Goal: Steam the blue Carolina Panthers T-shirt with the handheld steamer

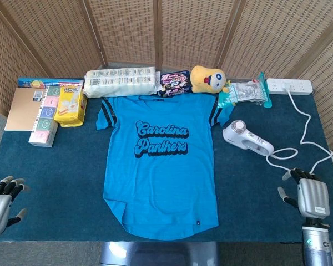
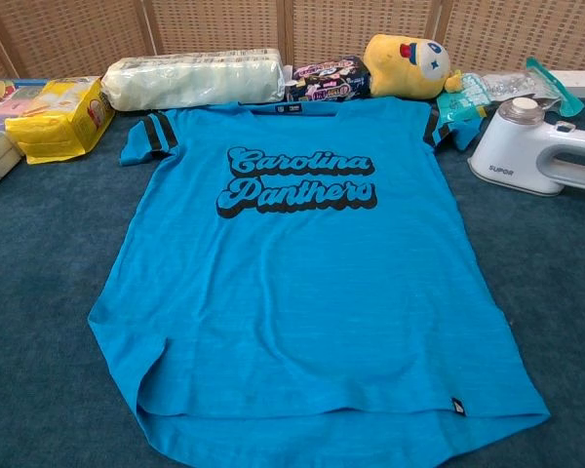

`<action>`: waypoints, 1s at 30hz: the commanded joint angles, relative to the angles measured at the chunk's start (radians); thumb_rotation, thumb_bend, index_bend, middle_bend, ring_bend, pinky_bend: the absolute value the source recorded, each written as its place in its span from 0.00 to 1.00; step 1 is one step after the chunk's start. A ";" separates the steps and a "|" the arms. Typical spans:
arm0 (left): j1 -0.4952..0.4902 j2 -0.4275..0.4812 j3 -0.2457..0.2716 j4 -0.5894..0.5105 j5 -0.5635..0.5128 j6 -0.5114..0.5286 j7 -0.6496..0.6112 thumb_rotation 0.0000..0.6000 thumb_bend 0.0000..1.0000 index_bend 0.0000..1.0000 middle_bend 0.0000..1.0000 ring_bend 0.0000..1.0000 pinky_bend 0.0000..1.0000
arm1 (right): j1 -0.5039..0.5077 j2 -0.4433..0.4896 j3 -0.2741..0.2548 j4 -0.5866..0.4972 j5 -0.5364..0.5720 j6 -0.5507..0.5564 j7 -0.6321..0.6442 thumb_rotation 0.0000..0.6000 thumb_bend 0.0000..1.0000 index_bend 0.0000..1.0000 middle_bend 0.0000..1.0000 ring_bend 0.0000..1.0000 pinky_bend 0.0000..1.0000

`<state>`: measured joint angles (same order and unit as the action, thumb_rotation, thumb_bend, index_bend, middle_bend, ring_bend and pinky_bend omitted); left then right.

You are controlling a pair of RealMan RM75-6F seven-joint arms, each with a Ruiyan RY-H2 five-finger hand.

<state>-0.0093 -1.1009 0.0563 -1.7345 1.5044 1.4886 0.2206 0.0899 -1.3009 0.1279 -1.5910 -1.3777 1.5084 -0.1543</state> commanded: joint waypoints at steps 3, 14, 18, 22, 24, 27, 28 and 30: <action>-0.012 0.007 -0.004 0.008 -0.009 -0.024 0.004 1.00 0.22 0.36 0.27 0.15 0.24 | -0.001 0.001 0.000 0.004 0.008 -0.007 -0.002 1.00 0.31 0.50 0.45 0.46 0.41; -0.061 0.017 -0.028 -0.007 0.013 -0.065 0.017 1.00 0.22 0.32 0.27 0.15 0.24 | -0.007 0.008 0.006 -0.009 0.010 0.003 -0.004 1.00 0.31 0.50 0.45 0.46 0.43; -0.086 0.018 -0.028 -0.027 0.050 -0.084 0.031 1.00 0.22 0.32 0.27 0.15 0.24 | -0.007 0.011 0.006 -0.017 0.004 0.006 -0.001 1.00 0.31 0.50 0.45 0.46 0.43; -0.134 0.021 -0.021 -0.055 0.098 -0.144 0.068 1.00 0.22 0.32 0.27 0.15 0.24 | -0.006 0.012 0.004 -0.021 -0.001 0.004 -0.002 1.00 0.31 0.50 0.45 0.46 0.43; -0.157 0.022 -0.020 -0.068 0.115 -0.174 0.089 1.00 0.22 0.32 0.27 0.15 0.24 | -0.007 0.013 0.005 -0.022 -0.001 0.005 0.000 1.00 0.31 0.50 0.45 0.46 0.43; -0.199 0.012 -0.020 -0.091 0.149 -0.227 0.131 1.00 0.22 0.32 0.27 0.15 0.24 | -0.009 0.017 0.006 -0.027 -0.002 0.009 0.003 1.00 0.31 0.50 0.45 0.46 0.43; -0.214 0.006 -0.019 -0.099 0.155 -0.250 0.146 1.00 0.22 0.32 0.27 0.15 0.24 | -0.012 0.018 0.005 -0.029 -0.002 0.011 0.004 1.00 0.31 0.50 0.45 0.46 0.43; -0.233 -0.005 -0.015 -0.108 0.162 -0.283 0.166 0.98 0.22 0.32 0.27 0.15 0.24 | -0.015 0.021 0.004 -0.031 -0.001 0.015 0.004 1.00 0.31 0.50 0.45 0.46 0.43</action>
<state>-0.2198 -1.0943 0.0375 -1.8278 1.6539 1.2338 0.3636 0.0752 -1.2807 0.1325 -1.6213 -1.3792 1.5226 -0.1503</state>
